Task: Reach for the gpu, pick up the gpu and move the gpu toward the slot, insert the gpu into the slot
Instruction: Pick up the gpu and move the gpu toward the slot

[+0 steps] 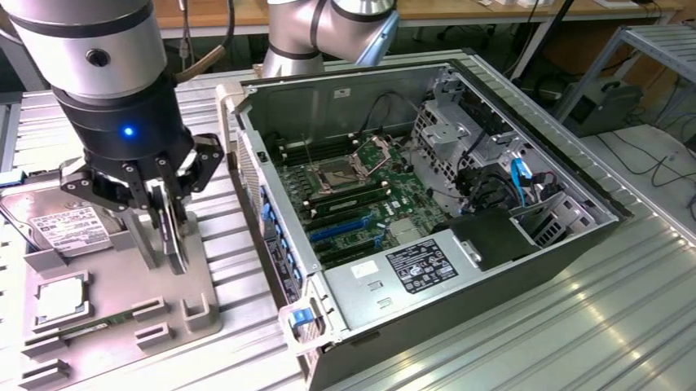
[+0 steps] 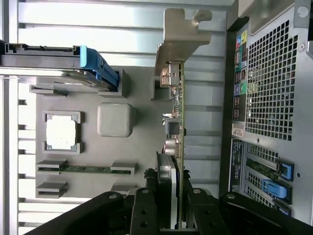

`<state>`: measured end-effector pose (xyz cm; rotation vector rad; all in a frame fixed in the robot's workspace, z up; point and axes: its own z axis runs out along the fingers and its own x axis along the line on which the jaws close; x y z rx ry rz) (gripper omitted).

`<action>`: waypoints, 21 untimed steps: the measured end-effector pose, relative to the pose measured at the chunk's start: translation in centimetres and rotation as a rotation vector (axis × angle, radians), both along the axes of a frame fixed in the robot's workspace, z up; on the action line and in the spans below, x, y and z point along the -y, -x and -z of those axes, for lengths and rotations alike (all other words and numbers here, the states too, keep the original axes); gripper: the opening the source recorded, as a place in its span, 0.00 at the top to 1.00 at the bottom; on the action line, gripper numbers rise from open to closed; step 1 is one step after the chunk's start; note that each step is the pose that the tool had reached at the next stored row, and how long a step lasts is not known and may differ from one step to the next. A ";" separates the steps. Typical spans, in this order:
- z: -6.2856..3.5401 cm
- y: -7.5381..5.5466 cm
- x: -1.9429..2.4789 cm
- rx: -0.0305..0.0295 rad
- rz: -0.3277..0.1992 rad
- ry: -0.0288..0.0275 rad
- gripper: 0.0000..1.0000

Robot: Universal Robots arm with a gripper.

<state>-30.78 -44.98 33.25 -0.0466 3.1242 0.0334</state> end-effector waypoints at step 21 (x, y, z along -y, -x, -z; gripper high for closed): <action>-4.23 0.0 0.00 0.0001 0.031 0.0075 0.72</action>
